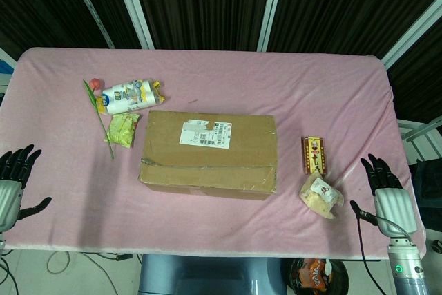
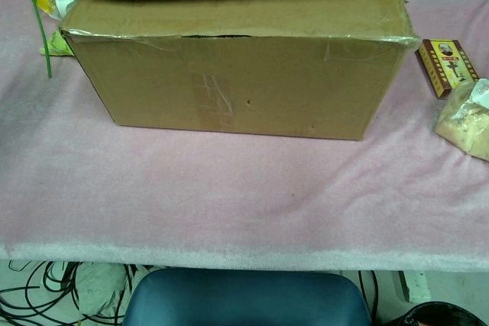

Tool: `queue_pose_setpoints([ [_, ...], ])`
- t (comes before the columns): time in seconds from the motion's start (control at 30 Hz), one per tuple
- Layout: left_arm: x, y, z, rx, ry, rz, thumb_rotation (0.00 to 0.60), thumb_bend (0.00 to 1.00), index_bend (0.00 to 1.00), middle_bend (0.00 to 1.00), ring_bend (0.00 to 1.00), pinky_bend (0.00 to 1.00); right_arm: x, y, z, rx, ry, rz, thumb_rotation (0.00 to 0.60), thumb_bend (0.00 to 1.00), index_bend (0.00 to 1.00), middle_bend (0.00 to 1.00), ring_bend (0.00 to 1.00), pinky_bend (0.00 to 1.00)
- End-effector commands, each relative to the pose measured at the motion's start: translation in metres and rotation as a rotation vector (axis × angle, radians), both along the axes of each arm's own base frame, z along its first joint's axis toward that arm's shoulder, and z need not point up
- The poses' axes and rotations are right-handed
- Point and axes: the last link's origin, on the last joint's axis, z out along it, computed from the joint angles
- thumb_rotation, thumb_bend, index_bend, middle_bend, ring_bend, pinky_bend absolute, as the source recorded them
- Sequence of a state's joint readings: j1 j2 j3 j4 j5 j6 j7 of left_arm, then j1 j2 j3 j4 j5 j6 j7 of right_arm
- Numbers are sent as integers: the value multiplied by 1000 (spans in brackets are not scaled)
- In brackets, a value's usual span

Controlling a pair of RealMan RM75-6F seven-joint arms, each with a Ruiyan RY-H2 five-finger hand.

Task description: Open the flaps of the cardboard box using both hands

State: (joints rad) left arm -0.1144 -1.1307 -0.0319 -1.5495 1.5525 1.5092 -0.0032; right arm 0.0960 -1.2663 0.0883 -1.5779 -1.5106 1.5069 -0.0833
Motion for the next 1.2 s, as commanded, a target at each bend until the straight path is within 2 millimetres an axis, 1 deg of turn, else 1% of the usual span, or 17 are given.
queue_pose_setpoints([
  [0.03,0,0,0,0,0,-1,600,120,0,0,0,19,0,0,0,0,0,0,600,305,0,0,0,232],
  [0.27,0,0,1,3,-3,-4,600,121,0,0,0,19,3,1,0,2,-7,11,600,305,0,0,0,232],
  [0.43,-2,-2,4,12,4,-4,600,120,0,0,0,19,15,-3,4,-23,-29,37,600,293,0,0,0,232],
  [0.53,-3,-1,7,26,-22,2,600,120,0,0,0,19,31,-7,7,-35,-78,52,600,255,0,0,0,232],
  [0.63,-3,-1,7,30,-35,2,600,120,0,0,0,19,53,-12,5,-16,-149,68,600,237,0,0,0,232],
  [0.8,-3,-1,11,61,-35,7,600,118,0,0,0,19,100,-19,-4,58,-260,109,600,234,0,0,0,232],
  [0.87,-2,-2,13,82,-41,6,600,118,0,0,0,19,119,-23,-6,76,-274,136,600,233,0,0,0,232],
  [0.9,-1,-2,14,94,-40,-2,600,118,0,0,0,19,132,-28,-8,83,-275,159,600,233,0,0,0,232],
  [0.97,1,-2,14,103,-36,-13,600,118,0,0,0,18,147,-34,-11,89,-273,185,600,234,0,0,0,232],
  [1.1,2,-2,13,102,-39,-18,600,118,0,0,0,18,169,-43,-20,111,-288,194,600,234,0,0,0,232],
  [1.2,3,-2,14,106,-43,-19,600,118,0,0,0,18,178,-46,-27,130,-290,187,600,234,0,0,0,232],
])
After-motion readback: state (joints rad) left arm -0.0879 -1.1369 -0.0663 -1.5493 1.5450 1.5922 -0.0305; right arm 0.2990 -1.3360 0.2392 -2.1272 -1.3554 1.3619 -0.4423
